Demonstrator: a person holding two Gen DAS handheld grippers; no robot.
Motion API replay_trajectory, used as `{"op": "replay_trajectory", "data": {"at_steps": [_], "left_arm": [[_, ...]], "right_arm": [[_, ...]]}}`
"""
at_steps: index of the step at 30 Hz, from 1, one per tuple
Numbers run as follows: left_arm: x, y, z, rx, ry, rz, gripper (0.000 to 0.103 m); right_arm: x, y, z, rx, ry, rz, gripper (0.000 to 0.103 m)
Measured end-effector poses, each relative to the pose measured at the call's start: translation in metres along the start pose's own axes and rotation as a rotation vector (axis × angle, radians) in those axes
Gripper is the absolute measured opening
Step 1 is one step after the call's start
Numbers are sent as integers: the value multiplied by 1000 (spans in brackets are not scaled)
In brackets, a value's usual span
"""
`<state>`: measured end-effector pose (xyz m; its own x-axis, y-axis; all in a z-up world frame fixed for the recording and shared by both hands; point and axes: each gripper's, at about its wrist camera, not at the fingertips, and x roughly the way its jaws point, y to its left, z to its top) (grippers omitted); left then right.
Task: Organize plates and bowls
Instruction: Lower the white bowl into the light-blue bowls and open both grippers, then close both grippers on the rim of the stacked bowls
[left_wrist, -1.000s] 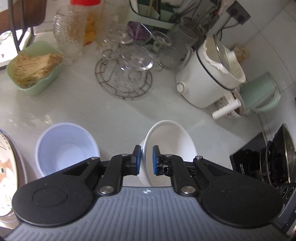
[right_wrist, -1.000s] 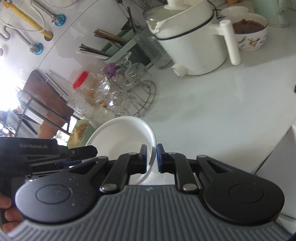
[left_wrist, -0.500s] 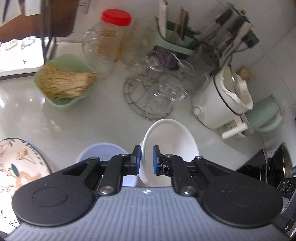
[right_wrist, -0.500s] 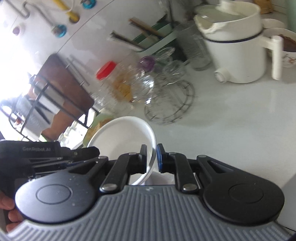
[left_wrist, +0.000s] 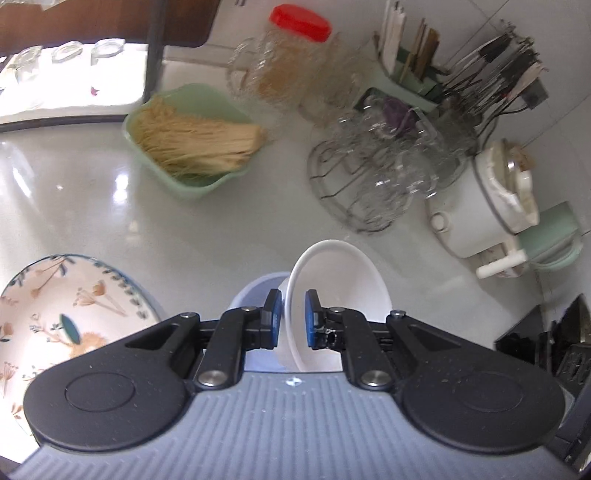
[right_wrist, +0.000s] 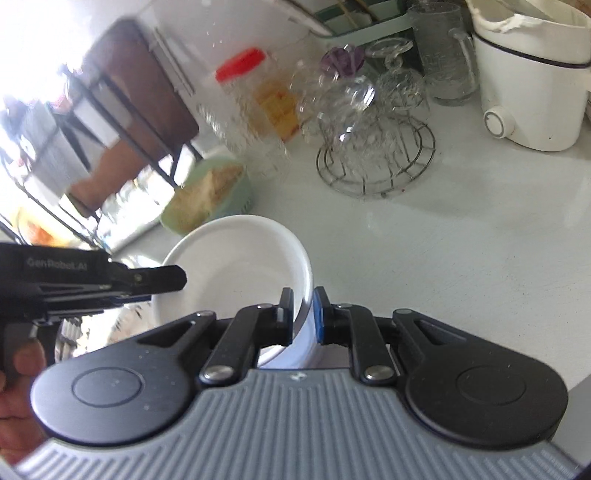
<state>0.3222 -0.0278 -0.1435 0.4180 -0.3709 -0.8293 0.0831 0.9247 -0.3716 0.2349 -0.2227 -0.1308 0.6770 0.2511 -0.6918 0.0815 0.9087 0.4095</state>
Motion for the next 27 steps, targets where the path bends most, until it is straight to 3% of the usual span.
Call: {"op": "replay_trajectory", "data": {"at_steps": [10, 14, 16, 17, 19, 21, 27], "left_arm": [[7, 20, -10, -38, 8, -4, 14], [11, 25, -11, -50, 14, -12, 14], [13, 29, -11, -65, 17, -46, 14], [14, 32, -11, -79, 17, -70, 20], [14, 36, -11, -98, 8, -80, 33], [14, 36, -11, -94, 3, -63, 38], [13, 38, -14, -84, 15, -44, 38]], "right_arm": [[13, 23, -10, -119, 36, -71, 16], [15, 20, -10, -95, 46, -67, 16], [15, 18, -8, -75, 56, -56, 27], [13, 17, -6, -74, 45, -60, 42], [7, 18, -5, -109, 6, -73, 50], [5, 16, -4, -123, -4, -87, 48], [31, -14, -1, 12, 83, -74, 48]]}}
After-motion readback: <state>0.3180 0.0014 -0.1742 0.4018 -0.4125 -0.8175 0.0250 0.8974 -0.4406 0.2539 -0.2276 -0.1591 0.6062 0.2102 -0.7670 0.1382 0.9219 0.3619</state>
